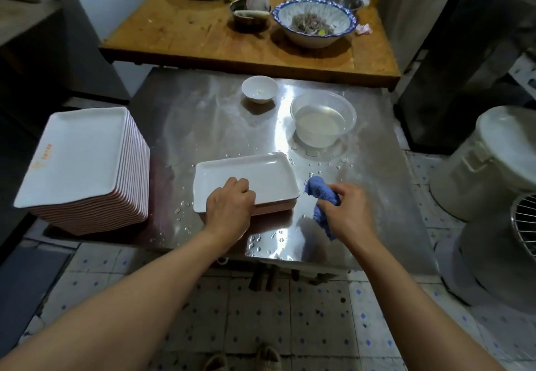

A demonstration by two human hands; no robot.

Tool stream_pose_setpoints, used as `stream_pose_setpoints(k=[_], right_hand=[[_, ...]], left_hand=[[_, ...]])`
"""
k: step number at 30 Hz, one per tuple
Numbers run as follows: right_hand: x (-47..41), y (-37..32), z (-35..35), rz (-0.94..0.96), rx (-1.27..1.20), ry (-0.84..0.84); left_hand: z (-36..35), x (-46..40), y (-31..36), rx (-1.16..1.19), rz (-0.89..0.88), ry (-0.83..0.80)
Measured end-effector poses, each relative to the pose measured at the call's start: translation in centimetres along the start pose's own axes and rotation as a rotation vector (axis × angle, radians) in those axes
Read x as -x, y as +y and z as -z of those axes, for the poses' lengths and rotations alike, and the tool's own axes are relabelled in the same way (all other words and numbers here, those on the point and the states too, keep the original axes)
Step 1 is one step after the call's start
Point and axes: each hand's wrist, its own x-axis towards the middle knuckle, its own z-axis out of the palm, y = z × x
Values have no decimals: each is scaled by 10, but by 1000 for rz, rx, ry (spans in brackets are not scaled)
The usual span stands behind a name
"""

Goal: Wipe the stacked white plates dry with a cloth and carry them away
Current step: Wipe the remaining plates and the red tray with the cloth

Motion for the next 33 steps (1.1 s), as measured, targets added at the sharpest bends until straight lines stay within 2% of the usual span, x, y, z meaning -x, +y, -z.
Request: stream_pose_setpoints(k=[3,8,11,15,21,26,29,31,33], right_hand=[[3,-7,3,-13,-33,39],[9,-33,5,8,-115,85],[12,-56,9,72,-128,142],[18,-98,12,203,-170,216],[28,-179,1,600,-147,411],[37,-228,-29,811,107,256],[36,-241,-38,868,313,356],[32,-248,-39,871,354,384],[29,-252,-40,904,283,319]], left_hand=[[11,-9,-5,145,54,121],[42,-35,-19,168,176,185],[68,-33,-28,371,258,248],[107,-16,-41,663,353,308],[154,16,-53,976,443,331],[180,32,-55,1220,420,330],[192,39,-57,1295,406,318],[199,42,-57,1369,423,339],[204,43,-56,1423,447,363]])
